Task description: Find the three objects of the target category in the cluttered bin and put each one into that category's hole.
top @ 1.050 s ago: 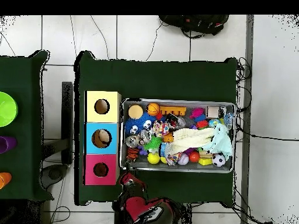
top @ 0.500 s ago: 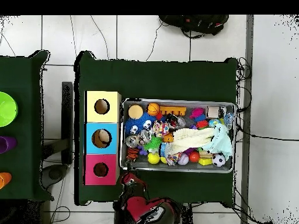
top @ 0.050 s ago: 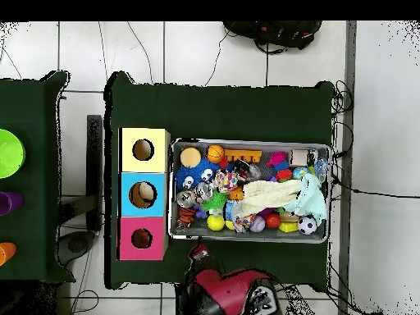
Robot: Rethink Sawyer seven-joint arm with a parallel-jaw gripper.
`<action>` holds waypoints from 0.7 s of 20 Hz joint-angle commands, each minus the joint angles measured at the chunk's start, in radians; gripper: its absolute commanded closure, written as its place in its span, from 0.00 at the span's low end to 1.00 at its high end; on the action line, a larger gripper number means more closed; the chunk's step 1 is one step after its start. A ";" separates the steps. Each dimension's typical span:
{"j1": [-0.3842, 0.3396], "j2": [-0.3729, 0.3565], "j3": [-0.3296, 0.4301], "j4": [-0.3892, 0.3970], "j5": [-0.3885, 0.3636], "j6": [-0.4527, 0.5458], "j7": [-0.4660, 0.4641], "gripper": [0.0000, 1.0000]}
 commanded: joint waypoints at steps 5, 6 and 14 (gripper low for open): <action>-0.118 -0.081 0.259 -0.011 -0.022 0.226 -0.100 0.00; -0.123 -0.086 0.268 -0.011 -0.021 0.235 -0.101 0.00; -0.245 -0.197 0.449 0.043 0.088 0.413 -0.144 0.00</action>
